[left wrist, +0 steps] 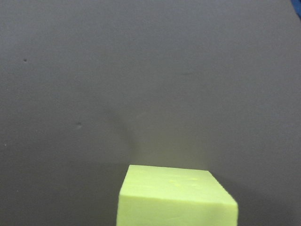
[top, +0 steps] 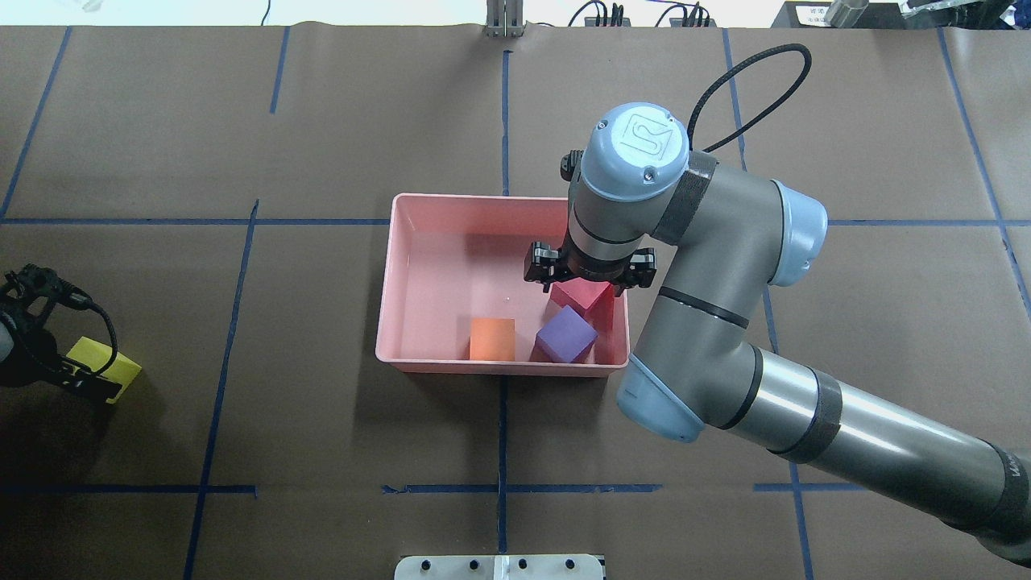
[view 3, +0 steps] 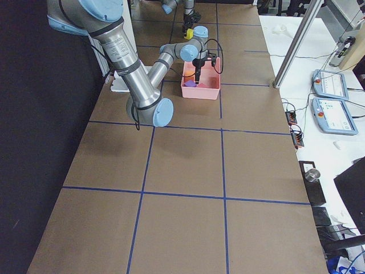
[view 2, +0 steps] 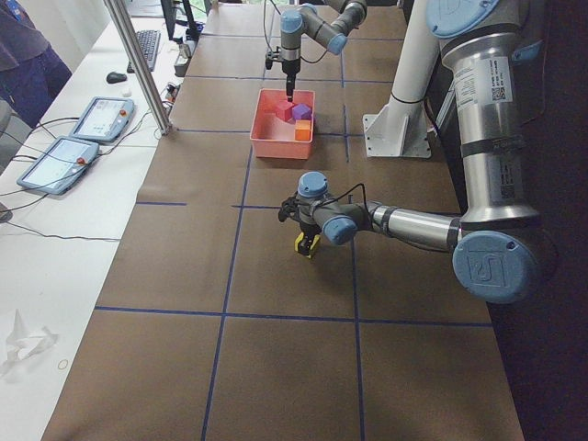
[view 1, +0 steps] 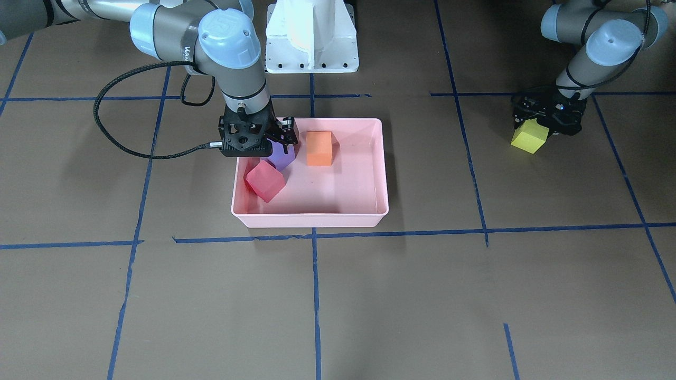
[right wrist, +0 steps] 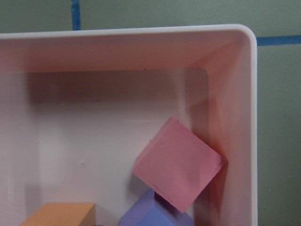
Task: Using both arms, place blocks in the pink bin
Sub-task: 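Drop the pink-red cube into the bin while the left gripper grasps the yellow-green cube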
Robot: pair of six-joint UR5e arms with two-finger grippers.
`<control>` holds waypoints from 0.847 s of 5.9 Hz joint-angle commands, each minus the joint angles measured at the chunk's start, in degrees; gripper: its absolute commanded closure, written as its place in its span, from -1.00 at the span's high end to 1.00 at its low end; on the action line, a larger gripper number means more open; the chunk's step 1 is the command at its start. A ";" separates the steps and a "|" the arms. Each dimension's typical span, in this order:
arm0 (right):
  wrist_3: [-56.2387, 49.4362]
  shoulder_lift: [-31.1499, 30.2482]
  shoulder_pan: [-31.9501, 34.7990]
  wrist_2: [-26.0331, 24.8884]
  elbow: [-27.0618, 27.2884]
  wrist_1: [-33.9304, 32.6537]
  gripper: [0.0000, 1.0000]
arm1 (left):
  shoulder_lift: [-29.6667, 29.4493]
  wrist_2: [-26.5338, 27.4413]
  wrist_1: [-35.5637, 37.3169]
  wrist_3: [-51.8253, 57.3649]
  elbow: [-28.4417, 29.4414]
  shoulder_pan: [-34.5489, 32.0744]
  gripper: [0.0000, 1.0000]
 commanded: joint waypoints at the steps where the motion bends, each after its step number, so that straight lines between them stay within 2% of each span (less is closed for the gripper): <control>1: 0.00 0.01 0.00 0.00 0.22 0.00 1.00 | -0.08 -0.35 -0.06 0.00 0.13 0.23 -0.02; 2: 0.00 -0.17 0.00 0.26 1.79 -0.09 1.00 | -0.08 -0.53 0.11 0.00 -1.00 0.14 -0.03; 4: -0.17 -0.87 0.09 0.26 2.24 -0.09 1.00 | -2.18 -4.48 0.55 -1.22 -3.82 -1.34 -0.02; 5: -1.05 -1.22 0.87 0.70 2.41 -0.09 1.00 | -5.06 -4.31 0.73 -2.28 -3.91 -3.18 -0.02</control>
